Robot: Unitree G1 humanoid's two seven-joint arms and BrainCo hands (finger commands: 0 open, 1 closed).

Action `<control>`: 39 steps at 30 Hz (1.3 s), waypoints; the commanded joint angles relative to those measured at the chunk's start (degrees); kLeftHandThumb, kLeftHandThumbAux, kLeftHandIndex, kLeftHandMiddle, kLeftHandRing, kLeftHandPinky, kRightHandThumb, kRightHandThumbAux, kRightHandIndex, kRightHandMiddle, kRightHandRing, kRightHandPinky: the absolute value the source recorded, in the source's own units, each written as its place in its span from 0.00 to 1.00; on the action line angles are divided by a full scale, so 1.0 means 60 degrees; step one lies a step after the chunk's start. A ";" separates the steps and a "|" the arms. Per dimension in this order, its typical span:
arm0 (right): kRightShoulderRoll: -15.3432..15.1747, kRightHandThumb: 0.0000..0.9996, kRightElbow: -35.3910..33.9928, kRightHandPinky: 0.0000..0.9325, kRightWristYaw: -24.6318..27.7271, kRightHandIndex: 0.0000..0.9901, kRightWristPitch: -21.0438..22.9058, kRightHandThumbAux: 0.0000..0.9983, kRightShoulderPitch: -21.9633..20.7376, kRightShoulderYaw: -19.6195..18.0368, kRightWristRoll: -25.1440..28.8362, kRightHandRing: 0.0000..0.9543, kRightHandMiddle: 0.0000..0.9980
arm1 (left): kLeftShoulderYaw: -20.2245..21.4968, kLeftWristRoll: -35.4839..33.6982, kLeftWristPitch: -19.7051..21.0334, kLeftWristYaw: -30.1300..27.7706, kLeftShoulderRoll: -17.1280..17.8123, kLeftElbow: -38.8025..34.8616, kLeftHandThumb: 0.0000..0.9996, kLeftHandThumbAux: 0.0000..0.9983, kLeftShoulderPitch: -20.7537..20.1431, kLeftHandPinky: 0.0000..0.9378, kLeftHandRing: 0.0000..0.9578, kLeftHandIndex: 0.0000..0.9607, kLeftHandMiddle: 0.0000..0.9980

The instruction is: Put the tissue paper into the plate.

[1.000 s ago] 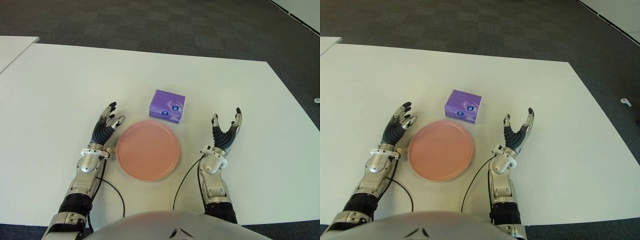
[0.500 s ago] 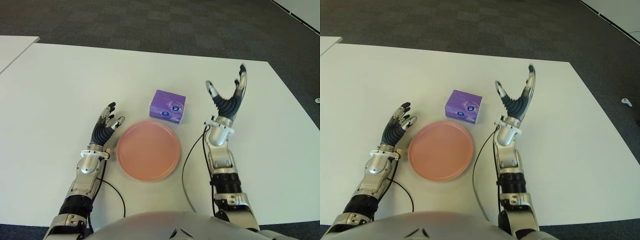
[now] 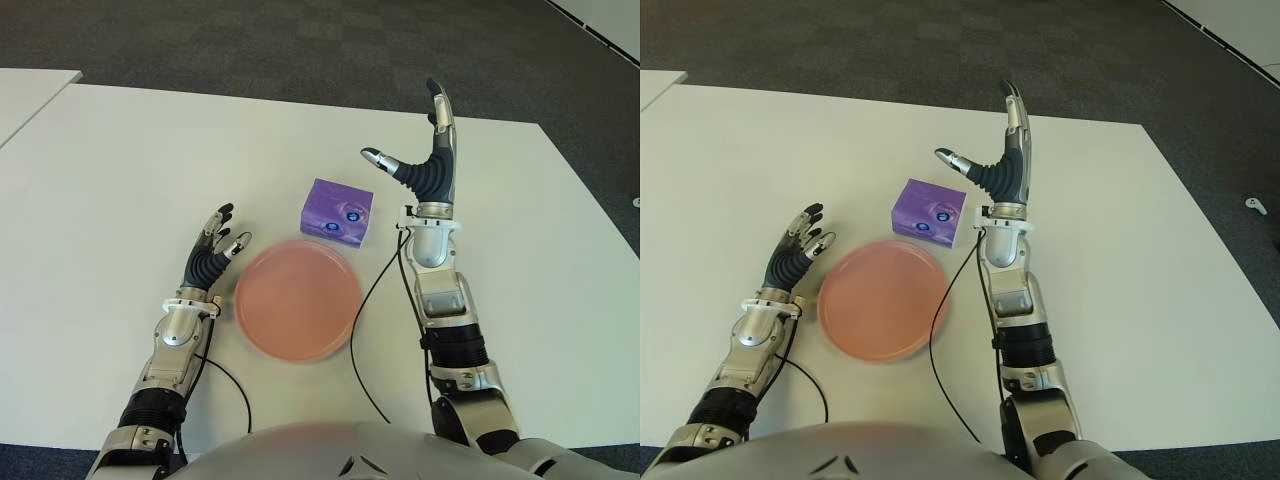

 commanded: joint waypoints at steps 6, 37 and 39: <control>-0.0810 0.26 0.0008 0.00 0.1751 0.02 0.0512 0.55 -0.0578 0.0428 -0.0092 0.00 0.01 | -0.0087 0.0098 0.0233 -0.0019 -0.0052 0.0520 0.00 0.48 0.0670 0.00 0.00 0.00 0.00; -0.1889 0.25 0.4480 0.00 0.3141 0.00 -0.2089 0.47 -0.1854 0.2003 -0.0379 0.00 0.00 | -0.0003 0.0167 0.0071 0.0163 -0.0062 0.0961 0.00 0.48 0.0479 0.00 0.00 0.00 0.00; -0.1897 0.25 0.4690 0.00 0.3087 0.00 -0.2118 0.47 -0.1938 0.2054 -0.0417 0.00 0.00 | 0.0000 0.0162 0.0082 0.0165 -0.0066 0.0983 0.00 0.49 0.0461 0.00 0.00 0.00 0.00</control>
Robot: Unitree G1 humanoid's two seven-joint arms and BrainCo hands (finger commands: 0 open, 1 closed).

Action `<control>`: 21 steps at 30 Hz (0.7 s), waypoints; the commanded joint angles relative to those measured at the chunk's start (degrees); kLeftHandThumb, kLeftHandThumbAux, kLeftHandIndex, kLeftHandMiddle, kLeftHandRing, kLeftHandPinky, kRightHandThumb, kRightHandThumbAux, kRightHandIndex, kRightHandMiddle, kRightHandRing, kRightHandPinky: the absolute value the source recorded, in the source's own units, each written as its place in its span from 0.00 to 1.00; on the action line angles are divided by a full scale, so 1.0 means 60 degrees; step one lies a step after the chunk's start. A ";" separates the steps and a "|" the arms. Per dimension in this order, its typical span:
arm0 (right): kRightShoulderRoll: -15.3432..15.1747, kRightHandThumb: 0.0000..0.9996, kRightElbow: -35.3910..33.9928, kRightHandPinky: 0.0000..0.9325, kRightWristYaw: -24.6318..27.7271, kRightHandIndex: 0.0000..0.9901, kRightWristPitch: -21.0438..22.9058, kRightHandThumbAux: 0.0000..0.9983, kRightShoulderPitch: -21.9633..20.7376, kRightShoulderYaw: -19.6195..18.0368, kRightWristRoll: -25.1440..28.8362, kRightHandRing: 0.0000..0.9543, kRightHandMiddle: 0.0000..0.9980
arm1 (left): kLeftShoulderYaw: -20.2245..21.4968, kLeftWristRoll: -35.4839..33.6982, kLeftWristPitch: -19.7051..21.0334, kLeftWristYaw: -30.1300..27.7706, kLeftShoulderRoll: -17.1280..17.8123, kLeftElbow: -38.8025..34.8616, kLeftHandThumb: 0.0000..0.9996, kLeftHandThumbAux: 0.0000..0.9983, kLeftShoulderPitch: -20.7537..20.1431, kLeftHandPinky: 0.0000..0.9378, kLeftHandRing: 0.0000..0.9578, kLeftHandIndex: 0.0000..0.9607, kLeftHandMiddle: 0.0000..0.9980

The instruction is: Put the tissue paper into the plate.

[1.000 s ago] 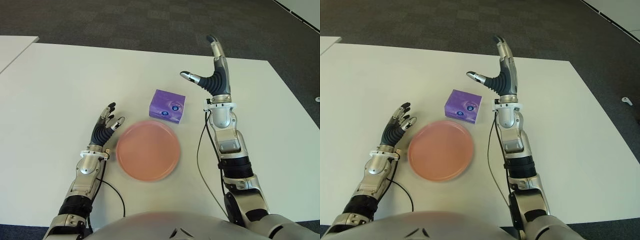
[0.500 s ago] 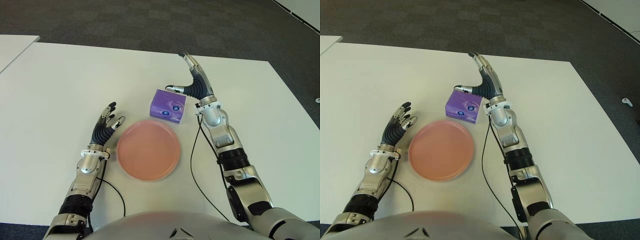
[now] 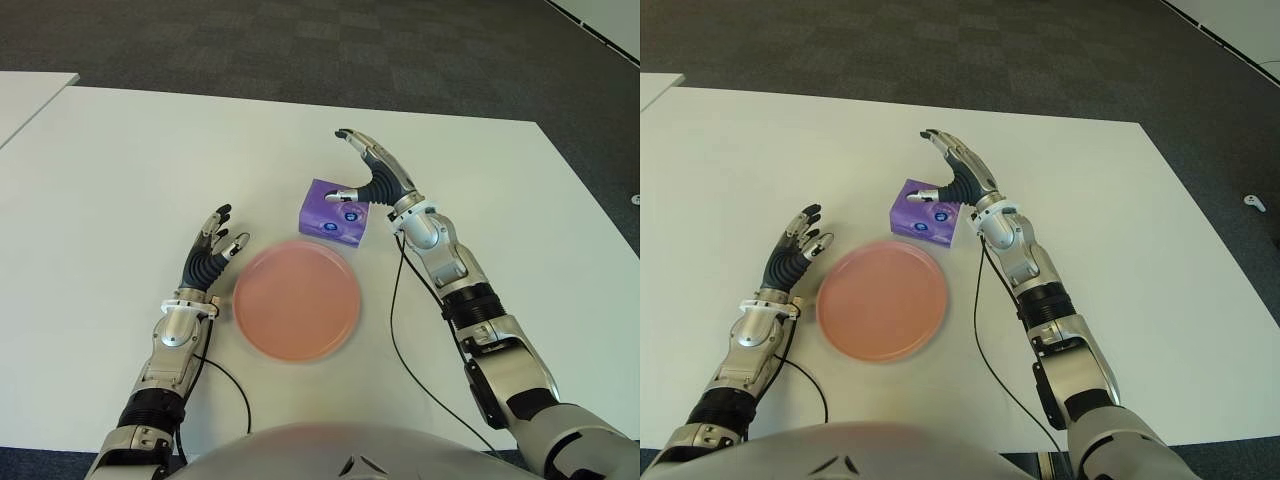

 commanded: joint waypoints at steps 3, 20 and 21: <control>-0.0083 0.25 0.0781 0.00 -0.0008 0.00 -0.0164 0.47 -0.0278 0.0234 -0.0215 0.00 0.00 | -0.0023 0.0132 0.0215 0.0154 -0.0090 0.0806 0.00 0.49 0.0526 0.00 0.00 0.00 0.00; -0.0139 0.21 0.2143 0.00 -0.0569 0.00 -0.0266 0.45 -0.0856 0.0419 -0.0438 0.00 0.00 | -0.0045 0.0137 0.0335 0.0256 -0.0120 0.0763 0.00 0.48 0.0475 0.00 0.00 0.00 0.00; -0.0142 0.20 0.2167 0.00 -0.0588 0.00 -0.0262 0.45 -0.0869 0.0420 -0.0440 0.00 0.01 | -0.0046 0.0134 0.0342 0.0256 -0.0122 0.0758 0.00 0.48 0.0476 0.00 0.00 0.00 0.00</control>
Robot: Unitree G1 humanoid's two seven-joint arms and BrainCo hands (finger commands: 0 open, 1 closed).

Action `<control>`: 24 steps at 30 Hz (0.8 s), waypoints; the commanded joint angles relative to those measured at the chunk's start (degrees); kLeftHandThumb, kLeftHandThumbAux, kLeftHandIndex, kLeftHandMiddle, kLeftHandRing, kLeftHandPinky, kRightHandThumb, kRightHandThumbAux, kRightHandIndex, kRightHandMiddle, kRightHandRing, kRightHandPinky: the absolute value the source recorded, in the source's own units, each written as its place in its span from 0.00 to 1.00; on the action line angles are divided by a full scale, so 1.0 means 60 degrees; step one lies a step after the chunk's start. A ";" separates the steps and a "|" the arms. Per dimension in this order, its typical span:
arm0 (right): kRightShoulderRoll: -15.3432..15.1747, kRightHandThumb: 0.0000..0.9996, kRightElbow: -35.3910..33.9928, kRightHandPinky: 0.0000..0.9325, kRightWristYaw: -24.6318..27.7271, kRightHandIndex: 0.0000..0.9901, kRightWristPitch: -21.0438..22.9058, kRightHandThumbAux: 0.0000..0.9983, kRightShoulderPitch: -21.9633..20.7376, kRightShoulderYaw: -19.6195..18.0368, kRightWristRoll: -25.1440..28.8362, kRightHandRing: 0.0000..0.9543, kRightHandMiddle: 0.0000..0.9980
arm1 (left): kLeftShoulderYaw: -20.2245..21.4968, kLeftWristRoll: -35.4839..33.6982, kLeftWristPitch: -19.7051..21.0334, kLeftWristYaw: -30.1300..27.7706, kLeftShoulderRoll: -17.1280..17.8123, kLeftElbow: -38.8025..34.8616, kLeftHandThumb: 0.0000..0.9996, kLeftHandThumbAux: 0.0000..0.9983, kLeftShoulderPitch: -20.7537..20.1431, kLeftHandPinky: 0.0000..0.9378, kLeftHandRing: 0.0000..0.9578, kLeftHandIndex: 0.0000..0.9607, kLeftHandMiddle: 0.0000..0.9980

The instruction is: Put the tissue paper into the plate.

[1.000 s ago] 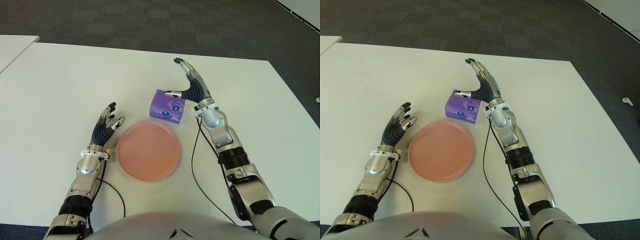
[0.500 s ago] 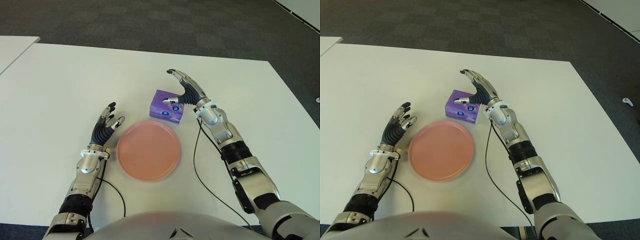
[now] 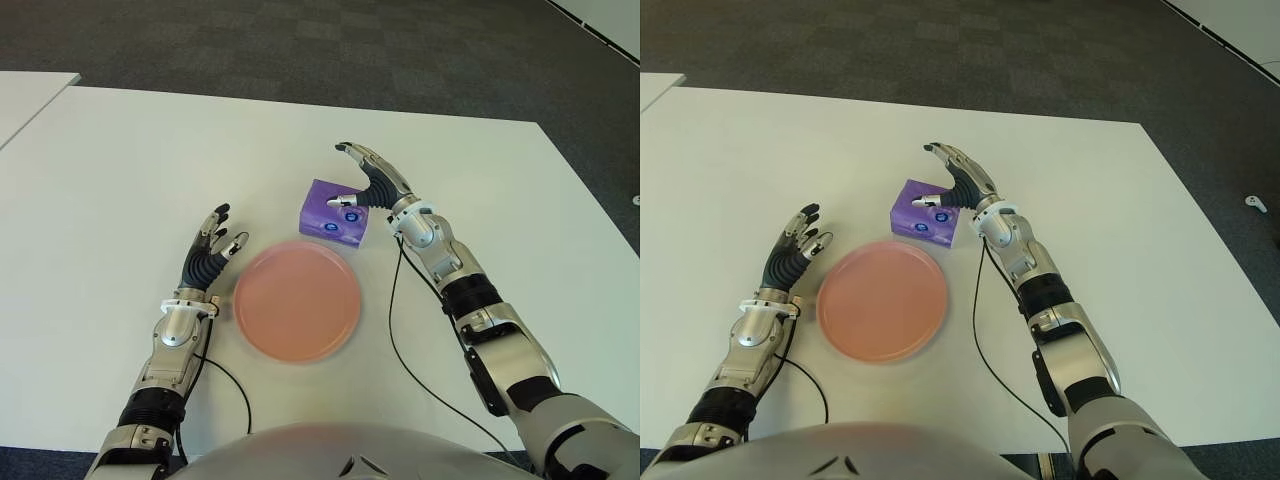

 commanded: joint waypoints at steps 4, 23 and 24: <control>-0.0092 0.19 0.0284 0.00 -0.0179 0.00 0.0136 0.43 -0.0215 0.0049 -0.0197 0.00 0.02 | -0.0047 0.0091 0.0384 0.0077 -0.0123 0.0681 0.00 0.47 0.0516 0.00 0.00 0.00 0.00; -0.0322 0.15 0.1093 0.00 -0.0061 0.00 0.0314 0.41 -0.0872 -0.0178 0.0096 0.00 0.02 | -0.0041 0.0092 0.0216 0.0041 -0.0066 0.0713 0.00 0.49 0.0519 0.00 0.00 0.00 0.00; -0.0344 0.15 0.1043 0.00 -0.0062 0.00 0.0359 0.41 -0.0896 -0.0186 0.0081 0.00 0.02 | -0.0039 0.0088 0.0224 0.0038 -0.0065 0.0708 0.00 0.49 0.0522 0.00 0.00 0.00 0.00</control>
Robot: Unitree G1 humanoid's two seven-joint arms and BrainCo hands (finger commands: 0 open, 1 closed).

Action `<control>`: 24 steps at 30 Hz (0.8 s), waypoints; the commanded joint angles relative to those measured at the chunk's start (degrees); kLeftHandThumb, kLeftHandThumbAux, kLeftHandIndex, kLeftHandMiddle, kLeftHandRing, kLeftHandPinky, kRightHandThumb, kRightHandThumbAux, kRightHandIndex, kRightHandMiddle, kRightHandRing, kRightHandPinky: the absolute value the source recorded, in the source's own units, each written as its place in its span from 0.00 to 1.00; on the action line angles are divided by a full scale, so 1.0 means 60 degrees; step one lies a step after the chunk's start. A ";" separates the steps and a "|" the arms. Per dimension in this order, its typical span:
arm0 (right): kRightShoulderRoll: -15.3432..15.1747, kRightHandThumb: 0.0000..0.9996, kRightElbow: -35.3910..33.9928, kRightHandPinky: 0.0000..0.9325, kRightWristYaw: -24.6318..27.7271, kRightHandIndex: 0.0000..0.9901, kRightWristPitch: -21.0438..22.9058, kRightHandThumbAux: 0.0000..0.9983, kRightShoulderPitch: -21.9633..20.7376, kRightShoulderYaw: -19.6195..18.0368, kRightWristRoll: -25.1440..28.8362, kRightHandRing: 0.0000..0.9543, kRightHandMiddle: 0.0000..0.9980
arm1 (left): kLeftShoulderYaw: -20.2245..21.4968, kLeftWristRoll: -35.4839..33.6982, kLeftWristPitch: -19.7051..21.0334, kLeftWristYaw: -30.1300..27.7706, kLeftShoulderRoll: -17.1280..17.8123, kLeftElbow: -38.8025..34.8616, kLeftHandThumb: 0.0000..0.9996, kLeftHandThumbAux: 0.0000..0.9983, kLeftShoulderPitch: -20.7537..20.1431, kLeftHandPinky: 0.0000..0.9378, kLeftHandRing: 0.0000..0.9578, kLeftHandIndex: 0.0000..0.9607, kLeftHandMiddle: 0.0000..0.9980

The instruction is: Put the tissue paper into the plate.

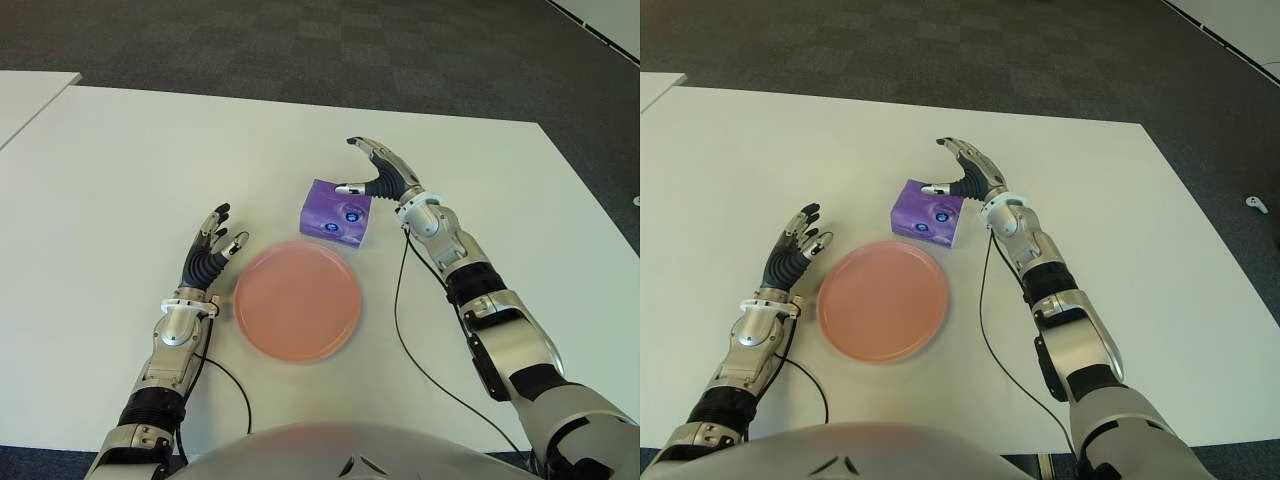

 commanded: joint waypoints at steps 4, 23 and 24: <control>-0.0117 0.15 -0.0110 0.00 -0.0024 0.00 0.0260 0.41 -0.0149 -0.0063 -0.0036 0.00 0.02 | -0.0040 0.0055 0.0224 -0.0019 -0.0067 0.0704 0.00 0.50 0.0550 0.00 0.00 0.00 0.00; -0.0135 0.18 -0.1015 0.00 0.0937 0.00 -0.0401 0.43 0.0466 0.0133 0.0323 0.00 0.03 | -0.0048 0.0031 0.0105 -0.0052 -0.0040 0.0702 0.00 0.49 0.0570 0.00 0.00 0.00 0.00; -0.0151 0.18 -0.1051 0.00 0.0970 0.00 -0.0537 0.44 0.0505 0.0162 0.0330 0.00 0.03 | -0.0051 0.0042 0.0110 -0.0041 -0.0042 0.0695 0.00 0.49 0.0572 0.00 0.00 0.00 0.00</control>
